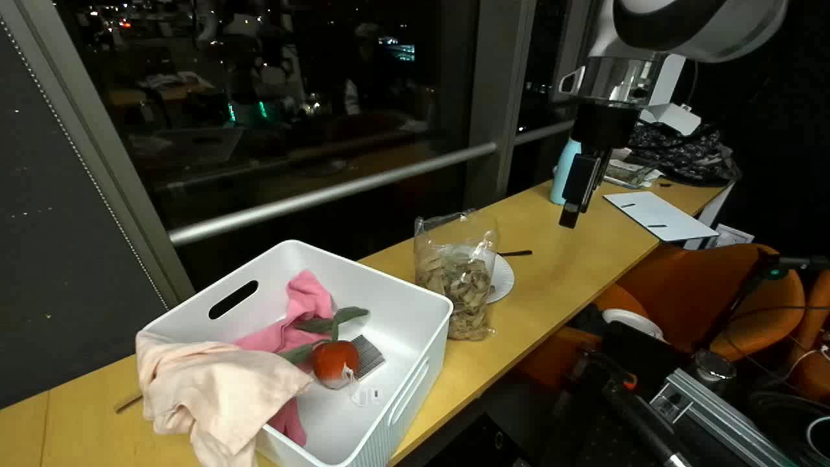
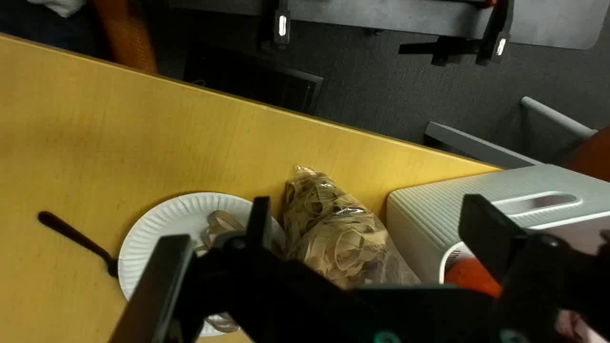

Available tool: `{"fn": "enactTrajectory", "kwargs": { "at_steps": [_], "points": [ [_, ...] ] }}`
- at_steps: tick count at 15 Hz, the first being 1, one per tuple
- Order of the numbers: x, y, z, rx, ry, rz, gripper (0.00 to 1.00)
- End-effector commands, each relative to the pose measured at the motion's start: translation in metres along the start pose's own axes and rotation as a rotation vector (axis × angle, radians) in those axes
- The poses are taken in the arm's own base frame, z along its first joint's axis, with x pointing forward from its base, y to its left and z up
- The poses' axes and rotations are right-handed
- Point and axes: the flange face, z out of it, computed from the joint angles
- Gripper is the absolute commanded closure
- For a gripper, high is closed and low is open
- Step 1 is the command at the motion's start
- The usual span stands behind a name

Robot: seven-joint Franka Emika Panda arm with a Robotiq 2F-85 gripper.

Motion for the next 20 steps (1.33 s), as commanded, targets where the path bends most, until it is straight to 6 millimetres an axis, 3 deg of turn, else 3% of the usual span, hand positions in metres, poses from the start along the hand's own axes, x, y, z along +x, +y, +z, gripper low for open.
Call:
{"fn": "enactTrajectory", "kwargs": {
  "at_steps": [1, 9, 14, 20],
  "points": [
    [0.000, 0.000, 0.000, 0.000, 0.000, 0.000, 0.00],
    [0.007, 0.005, 0.001, -0.052, 0.008, 0.037, 0.00],
    [-0.001, 0.035, -0.020, -0.214, 0.003, 0.141, 0.00],
    [0.040, 0.061, -0.033, -0.266, 0.124, 0.086, 0.00]
  ]
}}
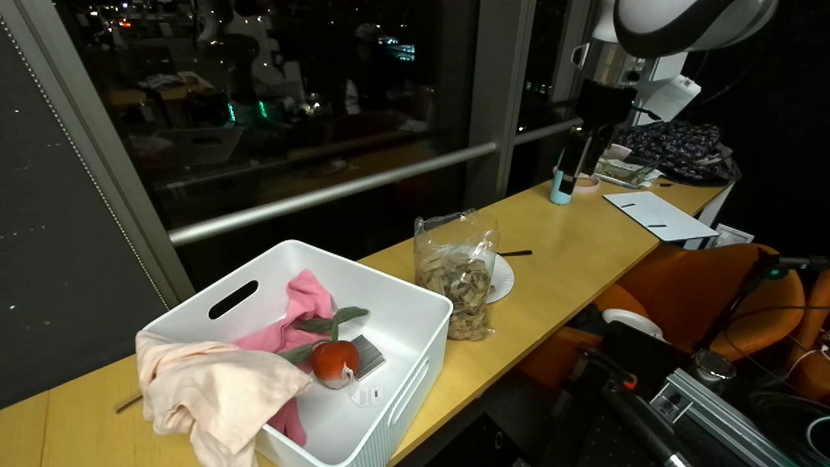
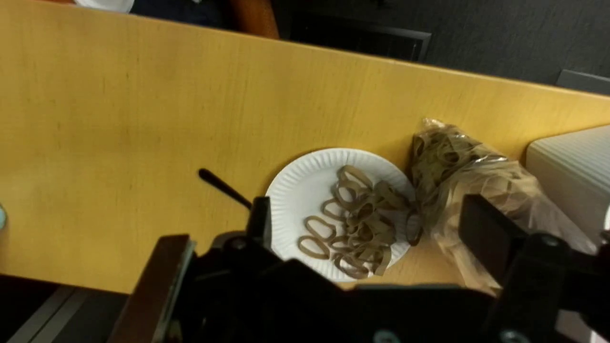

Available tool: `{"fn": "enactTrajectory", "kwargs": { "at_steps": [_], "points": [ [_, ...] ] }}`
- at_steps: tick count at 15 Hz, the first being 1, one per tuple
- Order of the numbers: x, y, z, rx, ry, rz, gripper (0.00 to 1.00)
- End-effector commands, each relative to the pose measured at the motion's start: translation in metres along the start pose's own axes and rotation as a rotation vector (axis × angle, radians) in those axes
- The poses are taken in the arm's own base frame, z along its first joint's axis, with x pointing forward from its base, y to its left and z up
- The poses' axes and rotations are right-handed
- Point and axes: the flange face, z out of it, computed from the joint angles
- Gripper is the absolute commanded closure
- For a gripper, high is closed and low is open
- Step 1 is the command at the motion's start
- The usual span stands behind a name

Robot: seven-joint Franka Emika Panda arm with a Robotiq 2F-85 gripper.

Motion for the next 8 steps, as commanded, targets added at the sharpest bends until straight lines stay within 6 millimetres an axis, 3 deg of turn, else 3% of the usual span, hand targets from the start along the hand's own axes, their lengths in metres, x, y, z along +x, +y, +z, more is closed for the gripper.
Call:
{"fn": "enactTrajectory", "kwargs": {
  "at_steps": [1, 8],
  "points": [
    [0.033, 0.011, 0.003, -0.028, 0.069, -0.047, 0.00],
    [0.073, 0.027, 0.039, -0.020, 0.166, -0.181, 0.00]
  ]
}}
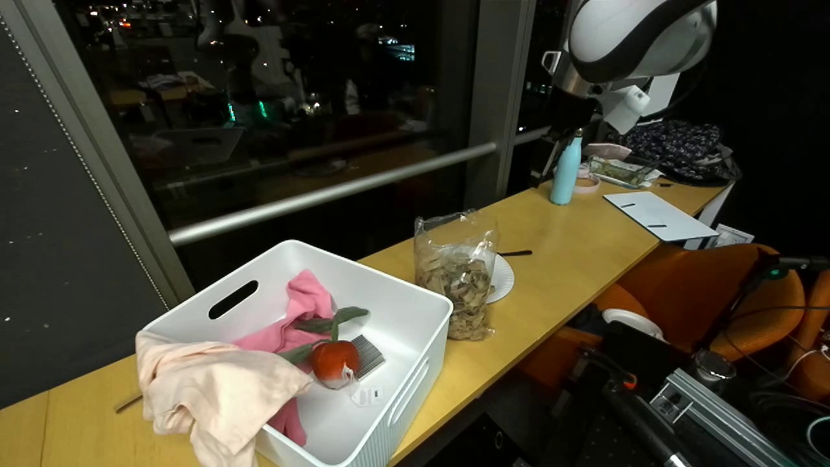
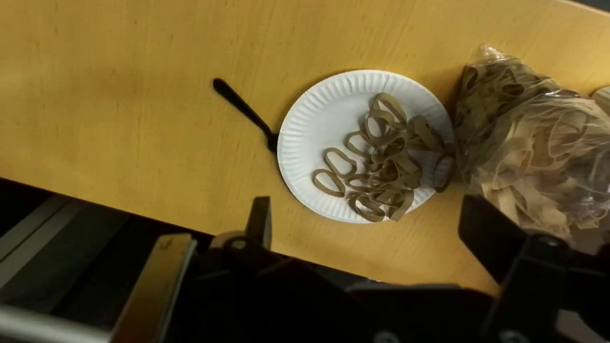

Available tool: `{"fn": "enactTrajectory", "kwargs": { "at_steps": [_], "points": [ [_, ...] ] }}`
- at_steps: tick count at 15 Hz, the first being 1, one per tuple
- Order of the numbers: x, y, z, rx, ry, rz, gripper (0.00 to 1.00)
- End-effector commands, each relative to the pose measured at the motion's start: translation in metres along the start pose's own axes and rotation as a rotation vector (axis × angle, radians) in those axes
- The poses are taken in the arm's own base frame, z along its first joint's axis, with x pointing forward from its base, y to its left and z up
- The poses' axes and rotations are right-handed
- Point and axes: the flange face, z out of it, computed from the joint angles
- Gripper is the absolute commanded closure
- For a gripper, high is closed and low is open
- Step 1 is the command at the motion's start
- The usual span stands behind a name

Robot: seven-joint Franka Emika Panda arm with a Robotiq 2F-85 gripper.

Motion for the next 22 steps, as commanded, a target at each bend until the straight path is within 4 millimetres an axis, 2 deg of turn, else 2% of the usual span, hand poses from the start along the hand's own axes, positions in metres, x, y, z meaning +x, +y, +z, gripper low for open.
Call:
{"fn": "enactTrajectory", "kwargs": {
  "at_steps": [1, 4, 5, 6, 8, 12, 16, 22],
  "points": [
    [0.025, 0.010, 0.025, 0.029, 0.057, -0.095, 0.00],
    [0.040, 0.015, 0.060, 0.072, 0.080, -0.170, 0.00],
    [0.041, 0.012, 0.064, 0.121, 0.052, -0.162, 0.00],
    [0.029, 0.005, 0.055, 0.075, 0.050, -0.141, 0.00],
    [0.035, 0.006, 0.070, 0.094, 0.039, -0.147, 0.00],
    [0.046, 0.009, 0.077, 0.066, 0.055, -0.204, 0.00],
    [0.072, 0.003, 0.092, 0.043, 0.118, -0.307, 0.00],
    [0.118, -0.030, 0.132, 0.113, 0.132, -0.442, 0.00]
  ]
}}
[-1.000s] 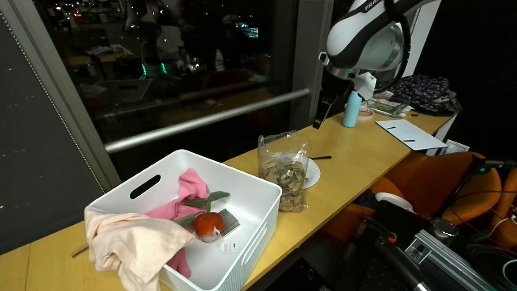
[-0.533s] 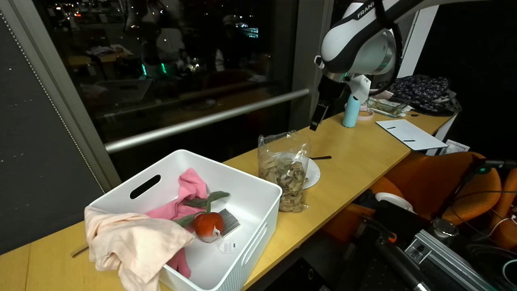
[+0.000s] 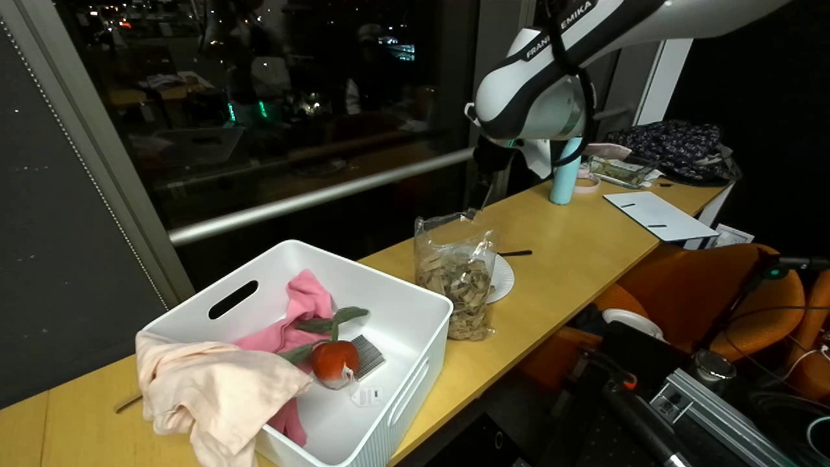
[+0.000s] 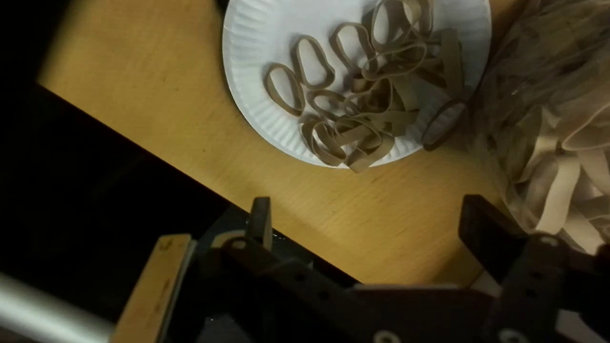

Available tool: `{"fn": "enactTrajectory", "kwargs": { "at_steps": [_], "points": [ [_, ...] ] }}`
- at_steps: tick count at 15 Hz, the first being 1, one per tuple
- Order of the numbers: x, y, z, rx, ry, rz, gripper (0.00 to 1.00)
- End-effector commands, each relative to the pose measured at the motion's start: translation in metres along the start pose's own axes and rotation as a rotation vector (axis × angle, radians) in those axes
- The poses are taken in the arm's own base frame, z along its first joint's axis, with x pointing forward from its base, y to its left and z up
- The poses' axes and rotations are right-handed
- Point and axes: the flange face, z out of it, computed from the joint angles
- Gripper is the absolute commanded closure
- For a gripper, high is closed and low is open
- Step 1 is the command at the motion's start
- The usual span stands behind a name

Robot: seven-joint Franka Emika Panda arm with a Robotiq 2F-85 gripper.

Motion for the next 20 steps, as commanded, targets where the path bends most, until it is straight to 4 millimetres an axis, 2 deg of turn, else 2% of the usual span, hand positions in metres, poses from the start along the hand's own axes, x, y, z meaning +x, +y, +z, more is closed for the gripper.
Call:
{"fn": "enactTrajectory", "kwargs": {
  "at_steps": [1, 4, 6, 8, 10, 11, 14, 17, 20],
  "points": [
    [0.027, 0.001, 0.028, 0.042, 0.019, -0.082, 0.00],
    [0.035, -0.017, 0.055, 0.051, -0.025, -0.131, 0.00],
    [0.029, -0.021, 0.054, 0.049, -0.026, -0.111, 0.00],
    [0.027, -0.023, 0.062, 0.056, -0.036, -0.113, 0.00],
    [0.027, -0.022, 0.061, 0.054, -0.035, -0.111, 0.00],
    [0.028, -0.015, 0.057, 0.041, -0.043, -0.093, 0.00],
    [0.025, -0.007, 0.069, 0.027, -0.089, -0.126, 0.00],
    [0.013, 0.005, 0.088, 0.041, -0.084, -0.144, 0.00],
    [0.019, 0.007, 0.120, 0.061, -0.077, -0.177, 0.00]
  ]
}}
